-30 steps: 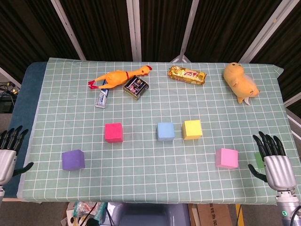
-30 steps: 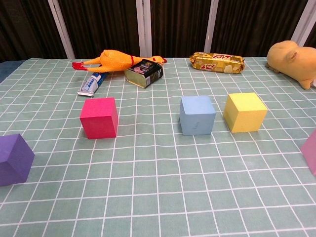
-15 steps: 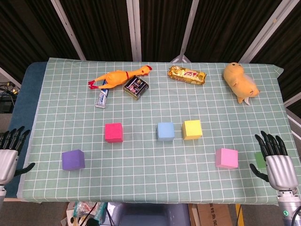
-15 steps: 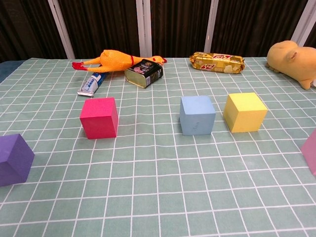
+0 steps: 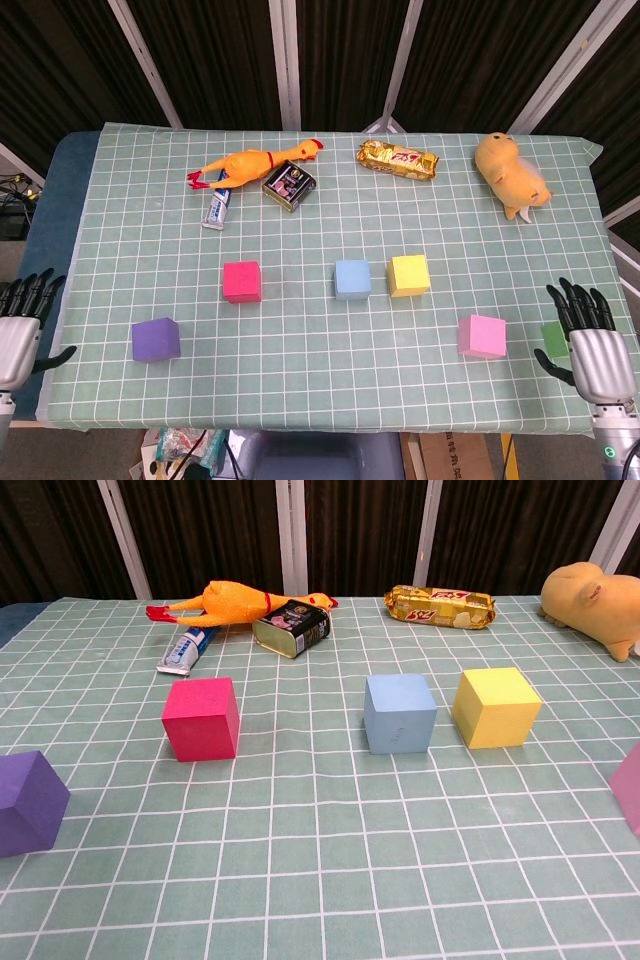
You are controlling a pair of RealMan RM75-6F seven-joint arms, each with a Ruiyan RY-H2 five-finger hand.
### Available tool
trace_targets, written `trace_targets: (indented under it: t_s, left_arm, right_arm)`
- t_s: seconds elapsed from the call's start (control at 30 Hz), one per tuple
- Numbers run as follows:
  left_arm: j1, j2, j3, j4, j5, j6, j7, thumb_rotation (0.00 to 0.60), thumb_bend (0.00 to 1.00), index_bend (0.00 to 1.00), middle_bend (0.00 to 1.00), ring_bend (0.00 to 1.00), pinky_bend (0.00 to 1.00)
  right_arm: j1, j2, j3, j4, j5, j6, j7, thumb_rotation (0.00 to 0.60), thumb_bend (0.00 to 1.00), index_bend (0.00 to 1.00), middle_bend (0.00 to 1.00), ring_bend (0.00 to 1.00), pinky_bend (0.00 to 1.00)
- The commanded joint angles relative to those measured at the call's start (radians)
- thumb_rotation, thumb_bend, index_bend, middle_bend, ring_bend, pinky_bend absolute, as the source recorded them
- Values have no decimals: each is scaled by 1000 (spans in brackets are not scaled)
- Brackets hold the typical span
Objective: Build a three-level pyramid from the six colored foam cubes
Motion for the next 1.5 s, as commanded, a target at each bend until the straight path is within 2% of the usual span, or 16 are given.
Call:
trace_targets:
  t_s: [0.03, 0.2, 0.33, 0.47, 0.67, 0.8, 1.0, 1.13, 1.33, 1.5]
  left_arm:
    - [-11, 9, -3, -25, -2, -14, -1, 600, 0, 0, 0, 0, 14]
    - [-39, 28, -14, -83, -3, -47, 42, 600, 0, 0, 0, 0, 17]
    - [-83, 56, -39, -191, -45, -111, 91, 600, 11, 0, 1, 0, 36]
    - [-134, 79, -77, -290, -97, -170, 148, 600, 52, 0, 53, 1, 73]
    - [-223, 88, -133, -389, -201, -259, 254, 600, 62, 0, 132, 7, 91]
    - [-307, 79, -182, -436, -338, -328, 358, 600, 62, 0, 168, 16, 96]
    - [-431, 11, -221, -437, -533, -371, 504, 600, 105, 0, 223, 29, 105]
    - [-525, -78, -225, -389, -650, -378, 615, 600, 140, 0, 242, 31, 107]
    - [-612, -167, -216, -349, -773, -348, 715, 600, 142, 0, 244, 31, 107]
    - [-657, -217, -206, -321, -828, -321, 753, 600, 148, 0, 241, 31, 107]
  right_arm:
    - [0, 2, 2, -6, 9, -7, 1, 600, 240, 0, 0, 0, 0]
    - [3, 5, 7, -12, 21, -16, 12, 600, 240, 0, 0, 0, 0]
    - [5, 6, 10, -12, 26, -20, 22, 600, 240, 0, 0, 0, 0]
    - [7, 6, 10, -13, 26, -24, 32, 600, 240, 0, 0, 0, 0]
    - [9, 8, 12, -14, 30, -28, 49, 600, 241, 0, 0, 0, 0]
    - [10, 12, 15, -18, 36, -35, 67, 600, 240, 0, 0, 0, 0]
    - [16, 12, 15, -19, 38, -46, 85, 600, 240, 0, 0, 0, 0]
    - [19, 13, 13, -19, 35, -53, 98, 600, 240, 0, 0, 0, 0]
    - [21, 16, 14, -22, 39, -59, 111, 600, 240, 0, 0, 0, 0]
    - [22, 19, 13, -24, 38, -61, 119, 600, 240, 0, 0, 0, 0]
